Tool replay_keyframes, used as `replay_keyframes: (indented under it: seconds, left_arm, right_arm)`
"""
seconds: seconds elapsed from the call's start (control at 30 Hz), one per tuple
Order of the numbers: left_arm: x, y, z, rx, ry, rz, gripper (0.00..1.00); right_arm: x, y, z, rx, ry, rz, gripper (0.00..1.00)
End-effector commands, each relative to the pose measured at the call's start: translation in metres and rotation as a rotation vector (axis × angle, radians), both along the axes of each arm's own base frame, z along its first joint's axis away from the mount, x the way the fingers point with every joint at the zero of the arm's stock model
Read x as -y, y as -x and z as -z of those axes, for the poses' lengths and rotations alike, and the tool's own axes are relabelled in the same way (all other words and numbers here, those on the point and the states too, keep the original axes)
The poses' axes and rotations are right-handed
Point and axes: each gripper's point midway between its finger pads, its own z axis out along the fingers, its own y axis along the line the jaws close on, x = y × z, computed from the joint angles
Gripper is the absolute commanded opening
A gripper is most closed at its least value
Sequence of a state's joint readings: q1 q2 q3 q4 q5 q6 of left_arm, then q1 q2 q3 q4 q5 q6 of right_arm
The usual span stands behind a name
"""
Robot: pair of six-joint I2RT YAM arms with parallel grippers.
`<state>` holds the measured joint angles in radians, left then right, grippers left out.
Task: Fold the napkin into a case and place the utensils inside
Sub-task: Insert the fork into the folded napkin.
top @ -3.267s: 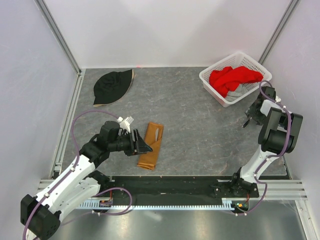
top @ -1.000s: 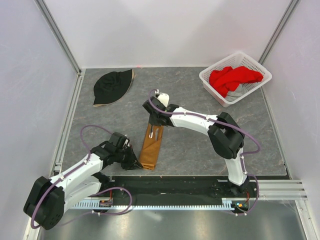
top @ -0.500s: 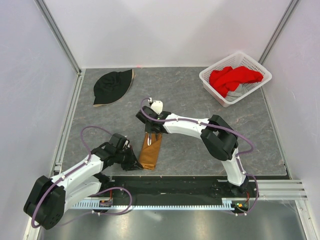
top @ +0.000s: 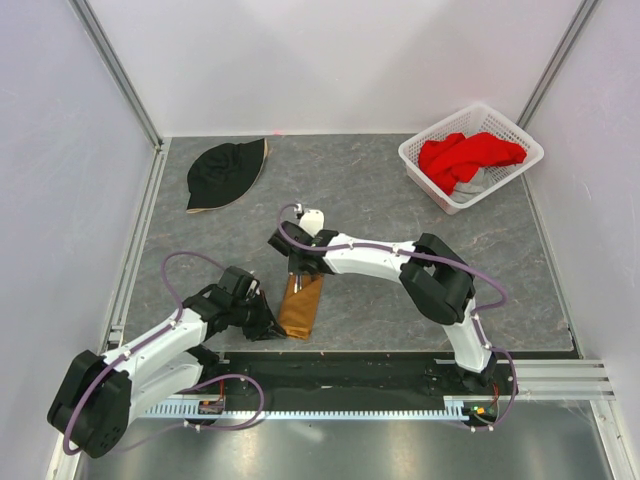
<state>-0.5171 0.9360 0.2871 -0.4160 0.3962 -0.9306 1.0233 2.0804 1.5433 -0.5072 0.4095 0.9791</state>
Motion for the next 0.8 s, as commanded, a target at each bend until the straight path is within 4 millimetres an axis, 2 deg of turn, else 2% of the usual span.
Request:
replay_keyframes:
  seconds: [0.0, 0.27, 0.47, 0.63, 0.67, 0.7, 0.77]
  left_arm:
    - [0.004, -0.009, -0.005, 0.025, 0.016, -0.016, 0.04]
    - [0.004, -0.009, -0.004, 0.025, 0.01, -0.016, 0.04]
    - [0.004, -0.011, -0.005, 0.026, 0.012, -0.017, 0.04]
    - [0.004, -0.01, -0.005, 0.027, 0.012, -0.015, 0.04]
    - [0.004, -0.009, -0.005, 0.027, 0.012, -0.015, 0.04]
    - [0.004, -0.01, -0.005, 0.03, 0.013, -0.016, 0.04]
    - [0.004, -0.009, -0.005, 0.028, 0.014, -0.016, 0.04]
  right_arm:
    - [0.001, 0.009, -0.023, 0.019, -0.043, 0.029, 0.0]
    - [0.006, 0.03, -0.021, -0.047, -0.088, 0.06, 0.0]
    - [-0.004, 0.049, -0.009, -0.129, -0.15, 0.048, 0.0]
    - [-0.003, 0.046, -0.011, -0.108, -0.138, 0.028, 0.01]
    - [-0.003, 0.044, -0.014, -0.101, -0.137, 0.024, 0.05]
    - [-0.003, 0.041, -0.017, -0.09, -0.137, 0.022, 0.15]
    - [0.0, 0.035, -0.021, -0.072, -0.129, 0.01, 0.23]
